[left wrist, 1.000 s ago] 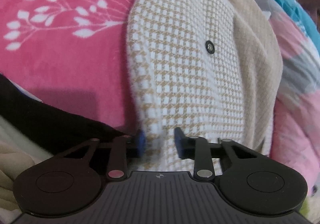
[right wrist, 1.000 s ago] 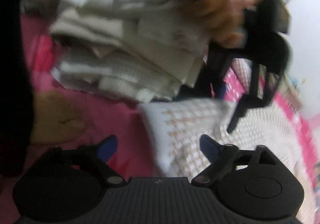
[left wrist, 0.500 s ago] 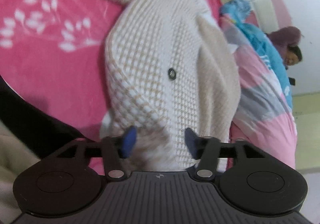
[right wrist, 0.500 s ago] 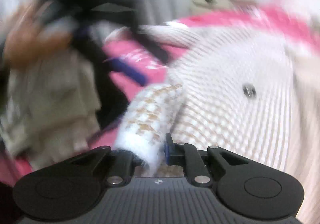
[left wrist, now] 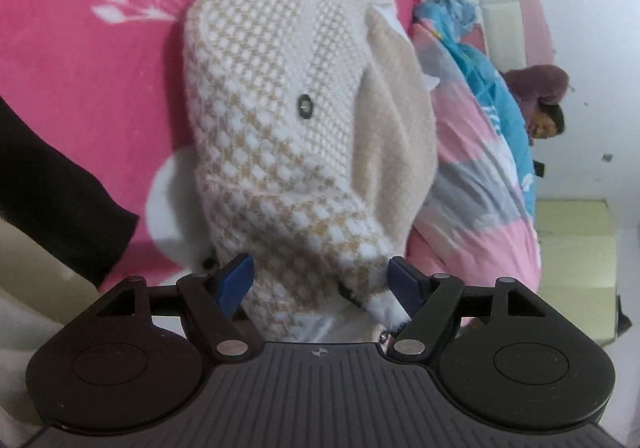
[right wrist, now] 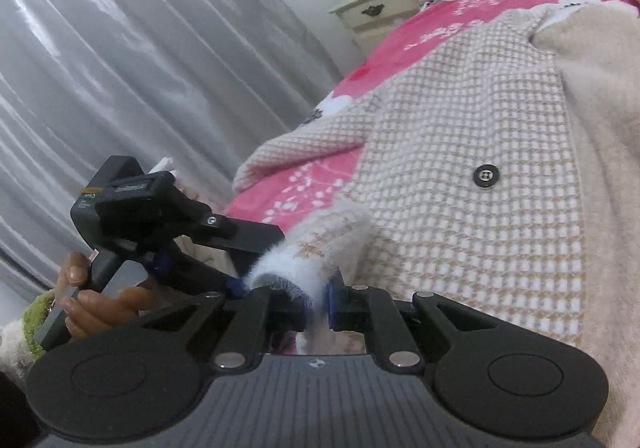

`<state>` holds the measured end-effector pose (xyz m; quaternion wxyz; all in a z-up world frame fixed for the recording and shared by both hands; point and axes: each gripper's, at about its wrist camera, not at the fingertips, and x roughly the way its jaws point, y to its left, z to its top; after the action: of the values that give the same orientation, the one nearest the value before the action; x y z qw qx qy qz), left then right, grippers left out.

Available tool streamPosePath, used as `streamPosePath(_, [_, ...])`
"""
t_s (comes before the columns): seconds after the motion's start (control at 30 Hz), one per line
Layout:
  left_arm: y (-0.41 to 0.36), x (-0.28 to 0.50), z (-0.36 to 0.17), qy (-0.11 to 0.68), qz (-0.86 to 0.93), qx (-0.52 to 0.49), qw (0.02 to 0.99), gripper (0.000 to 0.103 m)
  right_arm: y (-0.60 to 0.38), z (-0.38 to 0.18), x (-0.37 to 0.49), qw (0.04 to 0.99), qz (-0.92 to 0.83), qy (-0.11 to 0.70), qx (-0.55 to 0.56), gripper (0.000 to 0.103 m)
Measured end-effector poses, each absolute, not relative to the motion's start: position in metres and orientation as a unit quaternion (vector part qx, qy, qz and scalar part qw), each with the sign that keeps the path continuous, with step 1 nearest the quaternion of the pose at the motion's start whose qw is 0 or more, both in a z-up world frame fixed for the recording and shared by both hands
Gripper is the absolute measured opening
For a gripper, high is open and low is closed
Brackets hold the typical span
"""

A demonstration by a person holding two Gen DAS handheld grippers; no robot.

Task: Fold clothes
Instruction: 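Grasp the buttoned front edge with the right gripper and lift it, then grasp the white trim with the left gripper beside the right gripper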

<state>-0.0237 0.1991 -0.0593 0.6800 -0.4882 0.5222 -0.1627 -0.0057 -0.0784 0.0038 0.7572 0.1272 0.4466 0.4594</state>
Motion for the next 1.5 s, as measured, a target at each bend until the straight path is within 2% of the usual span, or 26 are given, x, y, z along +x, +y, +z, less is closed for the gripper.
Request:
streamPosePath(0.17, [0.198,-0.022,-0.065,0.532,-0.157,-0.478,0.680,0.075,-0.087,0.004,-0.009,0.758,0.471,0.445,0.072,0.018])
streamPosePath(0.23, [0.197,-0.022,-0.064,0.535,-0.156,-0.473,0.683,0.075,-0.085,0.000,-0.014,0.756,0.479,0.444,0.044,0.027])
streamPosePath(0.37, [0.191,-0.032,-0.049,0.515,-0.165,-0.433,0.721,0.076,-0.083,-0.003,-0.020,0.756,0.483,0.442,0.026,0.028])
streamPosePath(0.5, [0.157,-0.053,-0.027,0.499,-0.194,-0.306,0.787,0.079,-0.088,-0.009,-0.006,0.764,0.460,0.448,0.056,0.008])
streamPosePath(0.53, [0.145,-0.058,-0.024,0.496,-0.193,-0.266,0.804,0.079,-0.092,-0.009,0.000,0.765,0.454,0.450,0.069,0.007])
streamPosePath(0.6, [0.126,-0.062,-0.023,0.491,-0.184,-0.205,0.827,0.079,-0.102,-0.007,0.007,0.765,0.445,0.455,0.097,0.006])
streamPosePath(0.7, [0.102,-0.065,-0.027,0.484,-0.166,-0.138,0.848,0.070,-0.109,-0.003,0.008,0.767,0.442,0.453,0.105,0.005])
streamPosePath(0.73, [0.100,-0.063,-0.030,0.484,-0.169,-0.143,0.847,0.066,-0.111,-0.002,0.006,0.766,0.445,0.452,0.106,0.005])
streamPosePath(1.03, [0.094,-0.066,-0.038,0.465,-0.140,-0.120,0.866,0.061,-0.104,0.000,-0.007,0.763,0.465,0.444,0.063,0.005])
streamPosePath(1.23, [0.094,-0.072,-0.036,0.453,-0.122,-0.090,0.878,0.055,-0.086,-0.010,-0.009,0.770,0.462,0.440,0.012,0.012])
streamPosePath(1.37, [0.088,-0.074,-0.039,0.451,-0.118,-0.065,0.882,0.056,-0.082,-0.016,-0.008,0.771,0.461,0.439,-0.002,0.006])
streamPosePath(1.5, [0.077,-0.074,-0.040,0.435,-0.104,-0.018,0.894,0.056,-0.083,-0.007,-0.015,0.774,0.480,0.413,-0.016,0.006])
